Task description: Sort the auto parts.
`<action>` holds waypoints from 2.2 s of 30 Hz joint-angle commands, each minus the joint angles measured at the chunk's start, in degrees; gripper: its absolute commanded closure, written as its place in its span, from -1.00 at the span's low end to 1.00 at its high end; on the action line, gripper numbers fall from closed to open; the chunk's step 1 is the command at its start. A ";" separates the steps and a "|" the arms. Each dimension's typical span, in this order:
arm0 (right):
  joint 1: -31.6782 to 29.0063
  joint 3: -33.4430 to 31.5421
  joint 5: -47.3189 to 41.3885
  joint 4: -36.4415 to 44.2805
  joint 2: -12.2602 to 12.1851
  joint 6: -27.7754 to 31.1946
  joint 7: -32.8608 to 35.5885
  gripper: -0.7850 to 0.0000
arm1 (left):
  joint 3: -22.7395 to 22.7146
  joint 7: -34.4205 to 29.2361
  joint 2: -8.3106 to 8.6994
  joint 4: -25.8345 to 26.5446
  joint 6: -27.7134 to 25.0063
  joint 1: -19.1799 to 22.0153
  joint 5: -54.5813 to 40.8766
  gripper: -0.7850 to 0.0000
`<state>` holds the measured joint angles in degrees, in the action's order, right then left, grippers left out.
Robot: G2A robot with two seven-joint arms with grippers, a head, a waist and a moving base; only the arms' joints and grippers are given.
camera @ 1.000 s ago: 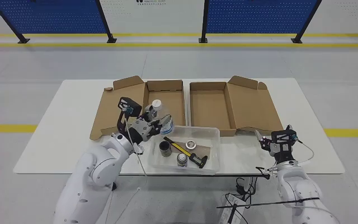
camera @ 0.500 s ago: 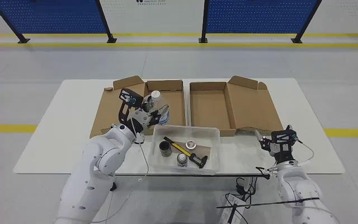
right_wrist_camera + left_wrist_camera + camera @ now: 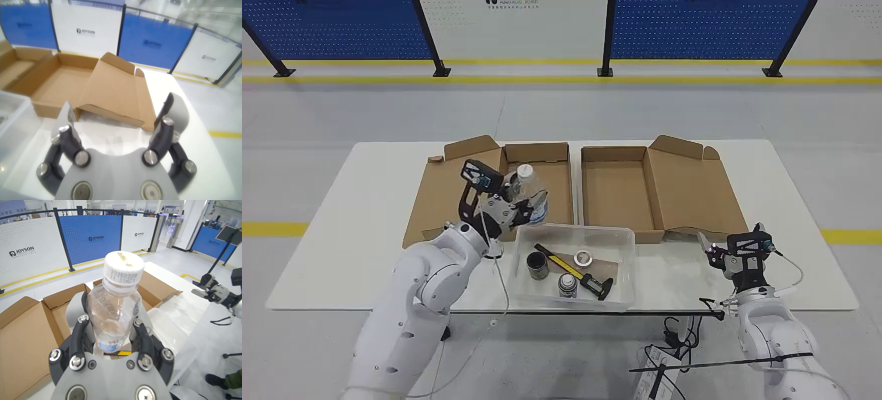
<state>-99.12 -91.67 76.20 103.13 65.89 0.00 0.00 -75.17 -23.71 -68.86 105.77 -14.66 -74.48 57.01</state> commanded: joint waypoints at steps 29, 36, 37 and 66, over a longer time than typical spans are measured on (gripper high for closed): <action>0.00 0.00 0.00 0.00 0.00 0.00 0.00 -1.00 | 11.09 15.65 -3.86 -36.90 6.52 17.89 4.13 1.00; 0.00 0.00 0.00 0.00 0.00 0.00 0.00 -1.00 | 11.52 15.33 -4.11 -39.30 5.90 17.98 4.67 1.00; 0.00 0.00 0.00 0.00 0.00 0.00 0.00 -1.00 | 11.53 15.29 -4.13 -39.60 5.81 17.99 4.80 1.00; 0.00 0.00 0.00 0.00 0.00 0.00 0.00 -1.00 | 10.07 14.99 -4.29 -39.89 6.14 16.31 6.79 -1.00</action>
<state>-99.12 -91.67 76.20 103.13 65.89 0.00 0.00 -64.98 -8.63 -73.16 65.56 -8.58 -58.07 63.76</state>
